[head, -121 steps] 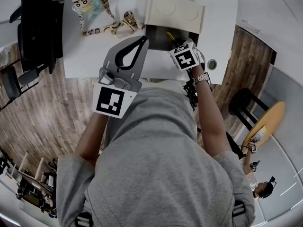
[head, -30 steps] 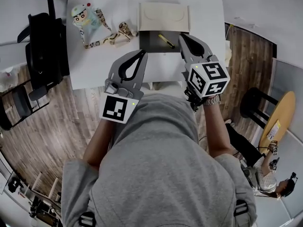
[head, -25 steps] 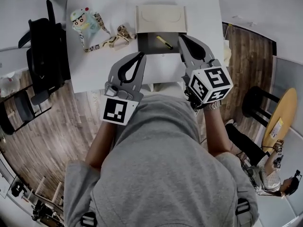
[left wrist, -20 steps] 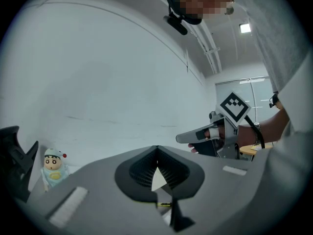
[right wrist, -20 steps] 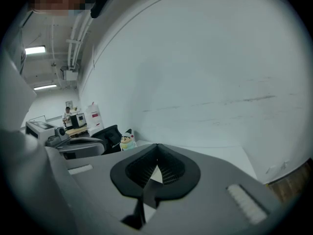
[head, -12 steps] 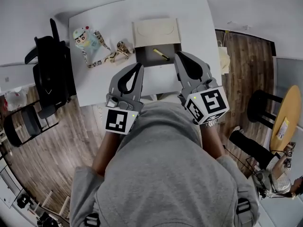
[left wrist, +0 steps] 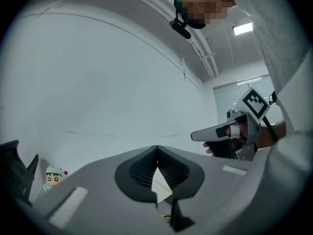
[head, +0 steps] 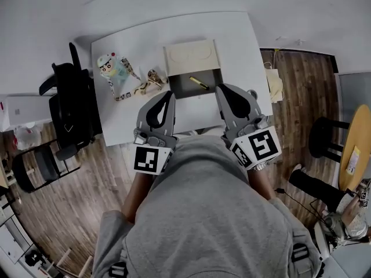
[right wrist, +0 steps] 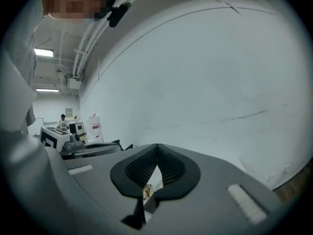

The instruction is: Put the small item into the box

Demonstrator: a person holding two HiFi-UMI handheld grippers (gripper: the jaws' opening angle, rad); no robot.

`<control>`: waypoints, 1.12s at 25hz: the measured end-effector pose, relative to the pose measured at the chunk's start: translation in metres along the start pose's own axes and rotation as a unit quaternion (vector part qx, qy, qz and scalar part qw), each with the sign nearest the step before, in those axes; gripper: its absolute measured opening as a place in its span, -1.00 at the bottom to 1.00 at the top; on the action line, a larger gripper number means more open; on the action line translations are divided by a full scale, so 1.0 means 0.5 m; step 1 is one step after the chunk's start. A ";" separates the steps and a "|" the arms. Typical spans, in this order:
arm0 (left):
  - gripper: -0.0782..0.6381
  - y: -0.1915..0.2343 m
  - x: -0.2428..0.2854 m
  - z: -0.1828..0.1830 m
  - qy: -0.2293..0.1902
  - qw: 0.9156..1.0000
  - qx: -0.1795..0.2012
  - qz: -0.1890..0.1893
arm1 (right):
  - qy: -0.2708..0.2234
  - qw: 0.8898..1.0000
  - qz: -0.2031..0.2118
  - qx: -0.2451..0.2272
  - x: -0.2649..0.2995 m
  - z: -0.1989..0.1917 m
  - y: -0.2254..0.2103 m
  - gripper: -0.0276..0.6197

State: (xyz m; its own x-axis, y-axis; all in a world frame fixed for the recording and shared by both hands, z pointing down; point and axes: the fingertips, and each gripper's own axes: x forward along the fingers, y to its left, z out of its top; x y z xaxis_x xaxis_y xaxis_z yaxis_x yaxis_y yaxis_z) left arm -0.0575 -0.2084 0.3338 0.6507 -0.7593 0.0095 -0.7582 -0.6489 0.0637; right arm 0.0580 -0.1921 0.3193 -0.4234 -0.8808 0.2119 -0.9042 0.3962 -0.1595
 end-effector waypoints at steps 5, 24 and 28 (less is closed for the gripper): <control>-0.77 -0.001 -0.001 0.027 -0.024 1.000 -0.001 -0.002 | -0.011 1.000 0.001 -0.015 0.000 0.010 0.014 -0.87; -0.77 0.002 -0.001 0.031 -0.042 0.999 -0.008 0.002 | -0.007 1.000 0.002 -0.016 0.011 0.006 0.031 -0.87; -0.77 -0.001 -0.002 0.028 -0.041 0.999 -0.009 -0.001 | -0.003 1.000 0.003 -0.008 0.008 0.001 0.031 -0.87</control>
State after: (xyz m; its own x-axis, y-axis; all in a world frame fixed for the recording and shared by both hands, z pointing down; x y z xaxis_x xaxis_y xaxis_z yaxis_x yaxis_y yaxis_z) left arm -0.0584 -0.2080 0.3197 0.6460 -0.7599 -0.0724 -0.7554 -0.6501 0.0824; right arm 0.0424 -0.1897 0.3172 -0.4285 -0.8798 0.2057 -0.9025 0.4057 -0.1444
